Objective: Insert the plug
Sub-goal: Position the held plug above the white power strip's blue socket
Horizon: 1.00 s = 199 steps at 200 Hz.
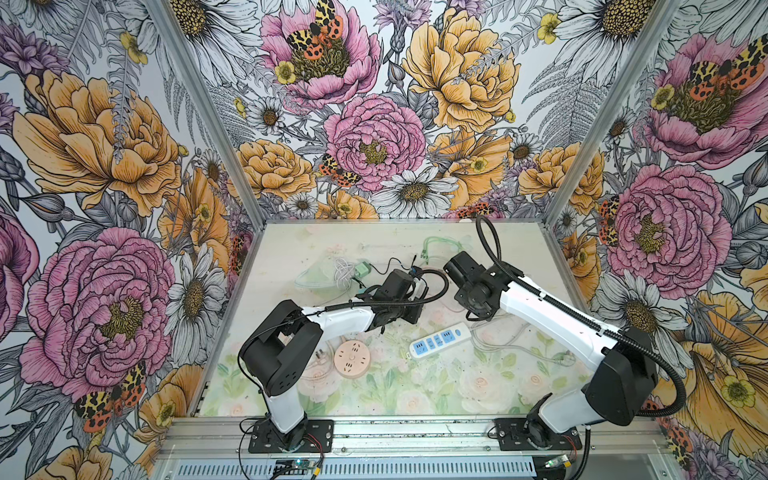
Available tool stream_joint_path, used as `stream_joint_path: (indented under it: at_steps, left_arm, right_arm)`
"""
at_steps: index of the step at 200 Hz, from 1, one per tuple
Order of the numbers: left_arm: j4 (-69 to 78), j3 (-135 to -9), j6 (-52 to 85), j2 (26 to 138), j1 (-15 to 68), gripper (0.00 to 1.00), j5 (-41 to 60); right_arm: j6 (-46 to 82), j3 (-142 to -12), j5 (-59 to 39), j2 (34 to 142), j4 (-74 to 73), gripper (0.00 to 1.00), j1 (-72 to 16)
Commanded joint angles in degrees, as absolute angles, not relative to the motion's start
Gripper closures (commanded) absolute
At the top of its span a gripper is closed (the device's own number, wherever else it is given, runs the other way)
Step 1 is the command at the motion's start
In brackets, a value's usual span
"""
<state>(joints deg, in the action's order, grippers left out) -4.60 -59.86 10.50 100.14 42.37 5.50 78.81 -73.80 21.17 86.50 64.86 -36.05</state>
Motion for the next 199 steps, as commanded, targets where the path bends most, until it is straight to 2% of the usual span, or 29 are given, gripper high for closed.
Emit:
stream_joint_path:
  at_steps: [1, 46, 85, 161, 199]
  left_arm:
    - [-7.2, -63.19, 10.66, 97.91, 40.45, 0.93, 0.94]
    - [-8.0, -66.36, 10.01, 100.01, 38.02, 0.94, 1.93]
    - [-7.93, -67.78, 10.22, 101.94, 36.91, 0.95, 3.04]
    - [-1.48, -60.7, 8.78, 101.66, 36.03, 0.87, 11.78]
    - [1.31, -57.33, 9.88, 100.63, 35.61, 0.86, 12.6]
  right_arm:
    - [85.33, -74.14, 21.89, 86.65, 67.59, 1.0, -36.81]
    - [94.92, -70.64, 20.47, 86.12, 67.51, 1.0, -39.15]
    - [98.04, -71.53, 17.75, 88.0, 67.5, 1.0, -41.16]
    - [98.68, -75.09, 15.01, 94.55, 67.59, 1.0, -44.02]
    - [99.2, -76.98, 15.2, 95.87, 67.68, 1.0, -45.16]
